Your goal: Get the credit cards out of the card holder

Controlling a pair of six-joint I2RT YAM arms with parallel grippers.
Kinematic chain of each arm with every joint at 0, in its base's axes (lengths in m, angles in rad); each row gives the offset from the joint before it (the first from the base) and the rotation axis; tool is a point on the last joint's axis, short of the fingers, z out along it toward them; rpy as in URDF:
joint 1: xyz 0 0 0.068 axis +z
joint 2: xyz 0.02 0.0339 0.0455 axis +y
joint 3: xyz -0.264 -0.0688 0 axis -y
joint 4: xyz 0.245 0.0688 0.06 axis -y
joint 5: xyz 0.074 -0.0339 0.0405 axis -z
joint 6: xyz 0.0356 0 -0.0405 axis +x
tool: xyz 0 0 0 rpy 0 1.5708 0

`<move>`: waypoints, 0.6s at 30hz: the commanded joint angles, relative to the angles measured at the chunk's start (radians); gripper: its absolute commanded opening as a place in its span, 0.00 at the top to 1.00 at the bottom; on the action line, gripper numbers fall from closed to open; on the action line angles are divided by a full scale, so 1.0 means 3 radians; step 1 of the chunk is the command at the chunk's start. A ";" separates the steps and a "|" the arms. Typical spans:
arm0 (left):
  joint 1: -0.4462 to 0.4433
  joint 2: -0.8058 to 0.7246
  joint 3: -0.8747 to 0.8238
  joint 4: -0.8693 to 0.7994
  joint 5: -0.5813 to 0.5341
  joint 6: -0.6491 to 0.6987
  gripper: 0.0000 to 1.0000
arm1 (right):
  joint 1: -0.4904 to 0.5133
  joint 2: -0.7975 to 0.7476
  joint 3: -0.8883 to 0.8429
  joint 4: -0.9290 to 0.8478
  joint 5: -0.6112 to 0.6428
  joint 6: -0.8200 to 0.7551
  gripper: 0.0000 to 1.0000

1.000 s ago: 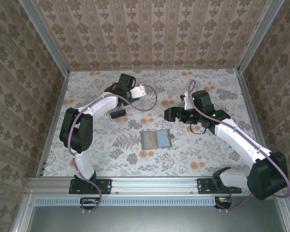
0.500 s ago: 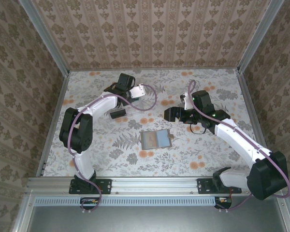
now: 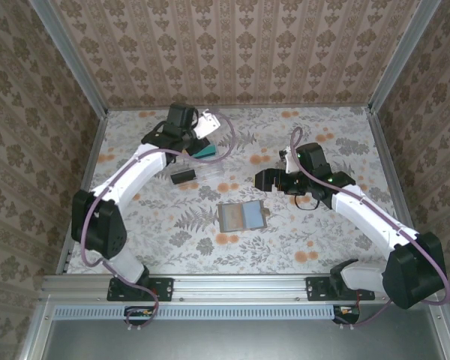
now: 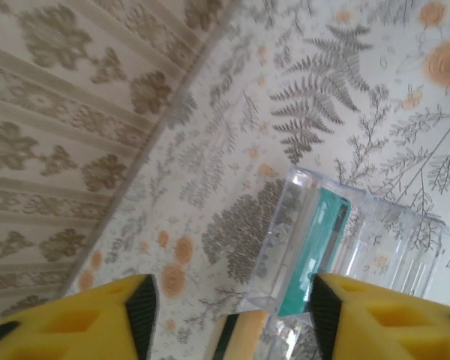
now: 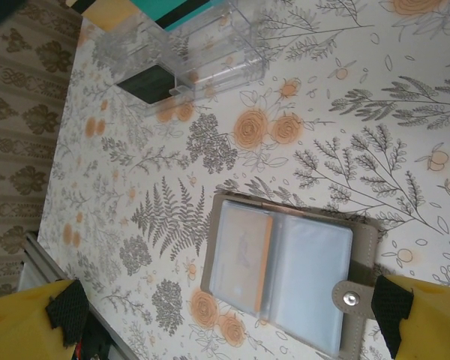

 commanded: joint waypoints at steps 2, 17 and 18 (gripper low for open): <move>0.0016 -0.0471 -0.0176 0.0000 0.0138 -0.0840 0.08 | 0.0073 -0.0056 -0.0082 -0.0013 0.0250 -0.0009 0.00; 0.0093 -0.1679 -0.1128 -0.0396 0.0631 -0.2639 0.02 | 0.0616 0.0050 -0.0284 0.0011 0.0855 0.0034 0.09; 0.0086 -0.1753 -0.1250 -0.0364 0.0651 -0.2822 0.08 | 0.0630 0.0084 -0.0316 0.0048 0.0821 0.0052 0.13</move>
